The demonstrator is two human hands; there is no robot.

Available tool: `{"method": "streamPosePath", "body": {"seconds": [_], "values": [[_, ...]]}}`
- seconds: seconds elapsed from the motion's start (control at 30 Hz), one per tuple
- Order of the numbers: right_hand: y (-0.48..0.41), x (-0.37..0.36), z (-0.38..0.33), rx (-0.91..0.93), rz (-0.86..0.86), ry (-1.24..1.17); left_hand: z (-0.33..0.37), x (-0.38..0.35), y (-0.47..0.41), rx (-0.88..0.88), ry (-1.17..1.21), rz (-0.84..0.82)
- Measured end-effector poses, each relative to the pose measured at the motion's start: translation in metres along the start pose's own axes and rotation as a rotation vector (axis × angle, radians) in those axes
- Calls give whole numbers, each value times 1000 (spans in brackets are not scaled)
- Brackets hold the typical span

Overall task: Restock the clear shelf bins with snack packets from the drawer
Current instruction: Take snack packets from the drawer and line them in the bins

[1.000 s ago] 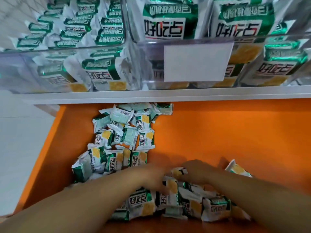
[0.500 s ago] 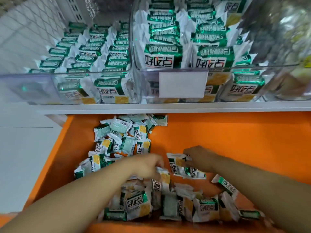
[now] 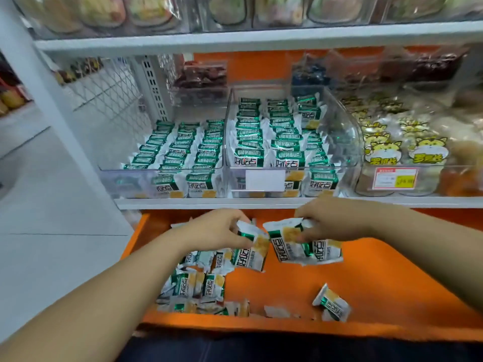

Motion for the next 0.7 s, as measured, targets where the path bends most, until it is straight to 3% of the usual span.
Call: {"method": "streamPosePath", "body": {"seconds": [0.13, 0.3, 0.5, 0.7], "values": [[42, 11, -11, 52, 111, -87, 15, 3, 30, -136, 236, 147], [58, 5, -19, 140, 193, -260, 22, -6, 36, -132, 458, 291], [56, 5, -11, 165, 178, -389, 39, -23, 21, -194, 898, 172], [45, 9, -10, 100, 275, -459, 44, -23, 19, -315, 999, 137]]}}
Point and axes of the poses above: each hand's wrist, its own y-axis away from the middle knuckle, its own x-axis out of the back of the hand, z = x × y, the point moved 3 cm from there along -y, towards the middle knuckle, and after that the axes turned 14 degrees about -z, right-handed, at the moved point
